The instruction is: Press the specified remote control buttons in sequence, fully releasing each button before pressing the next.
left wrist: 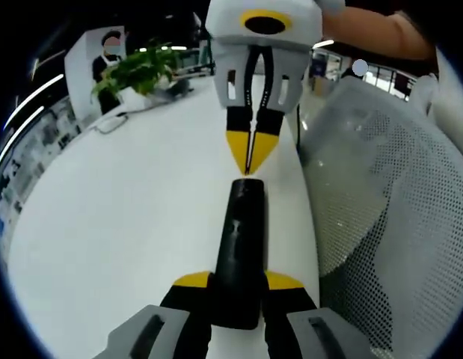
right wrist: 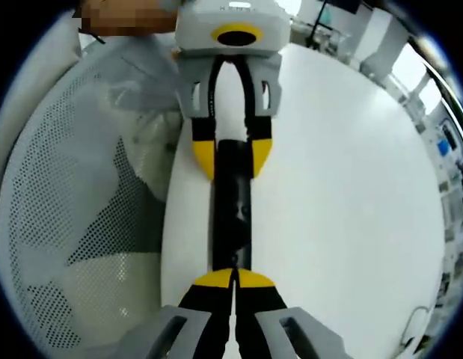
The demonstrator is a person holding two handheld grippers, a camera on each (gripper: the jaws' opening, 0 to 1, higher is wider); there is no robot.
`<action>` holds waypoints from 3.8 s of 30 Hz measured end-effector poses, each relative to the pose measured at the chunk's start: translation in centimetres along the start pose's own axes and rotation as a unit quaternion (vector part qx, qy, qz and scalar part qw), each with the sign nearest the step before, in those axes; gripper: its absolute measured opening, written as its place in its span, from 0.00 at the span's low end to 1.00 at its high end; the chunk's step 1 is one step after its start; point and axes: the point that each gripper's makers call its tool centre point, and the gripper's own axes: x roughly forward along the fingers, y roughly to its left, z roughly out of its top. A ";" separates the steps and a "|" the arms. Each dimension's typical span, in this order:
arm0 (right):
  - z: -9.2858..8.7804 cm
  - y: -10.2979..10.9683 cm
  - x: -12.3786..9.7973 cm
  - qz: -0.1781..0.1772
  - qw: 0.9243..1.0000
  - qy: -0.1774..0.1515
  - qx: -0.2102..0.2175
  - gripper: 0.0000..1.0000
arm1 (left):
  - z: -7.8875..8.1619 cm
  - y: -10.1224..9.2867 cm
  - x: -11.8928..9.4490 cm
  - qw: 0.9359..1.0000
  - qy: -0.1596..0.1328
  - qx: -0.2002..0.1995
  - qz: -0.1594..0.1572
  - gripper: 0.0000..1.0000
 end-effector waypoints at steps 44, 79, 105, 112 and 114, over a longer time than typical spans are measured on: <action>0.7 0.1 1.8 0.028 0.999 0.027 -0.025 0.00 | -0.1 0.0 0.1 1.000 -0.002 -0.001 -0.001 0.24; 0.7 0.0 1.9 0.037 0.998 0.042 -0.035 0.00 | -0.1 0.1 0.0 1.000 -0.002 -0.001 -0.002 0.24; 1.7 -0.6 -0.3 0.023 0.999 0.026 -0.033 0.00 | 0.0 0.1 0.0 1.000 -0.002 0.000 -0.003 0.24; 2.0 -0.6 -0.7 0.022 0.999 0.027 -0.039 0.00 | 0.0 0.0 0.0 1.000 -0.002 -0.001 -0.003 0.24; 2.0 -0.6 -0.8 0.023 0.999 0.028 -0.039 0.00 | 0.0 0.1 0.0 1.000 -0.002 0.000 -0.003 0.24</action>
